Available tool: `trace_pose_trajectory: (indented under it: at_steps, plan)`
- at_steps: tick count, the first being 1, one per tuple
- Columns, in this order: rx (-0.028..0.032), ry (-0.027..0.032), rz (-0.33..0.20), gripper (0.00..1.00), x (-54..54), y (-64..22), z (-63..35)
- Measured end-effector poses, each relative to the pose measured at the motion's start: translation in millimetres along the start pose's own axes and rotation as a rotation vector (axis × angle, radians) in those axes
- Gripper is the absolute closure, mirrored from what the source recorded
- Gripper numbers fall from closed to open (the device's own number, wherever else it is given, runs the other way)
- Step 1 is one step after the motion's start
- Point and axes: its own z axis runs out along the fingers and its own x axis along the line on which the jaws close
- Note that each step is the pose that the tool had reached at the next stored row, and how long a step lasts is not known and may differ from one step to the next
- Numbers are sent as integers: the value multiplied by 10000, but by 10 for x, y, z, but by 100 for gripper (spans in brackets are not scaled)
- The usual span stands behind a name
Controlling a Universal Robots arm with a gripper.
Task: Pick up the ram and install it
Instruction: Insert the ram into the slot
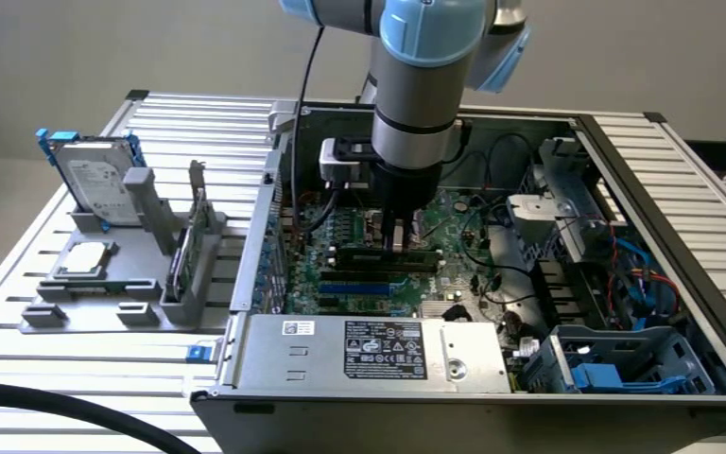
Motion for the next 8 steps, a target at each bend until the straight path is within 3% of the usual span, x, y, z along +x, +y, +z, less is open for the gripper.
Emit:
trace_pose_trajectory:
  at_steps: [8]
  plan:
    - [1,-2,10,86,0,-3,15]
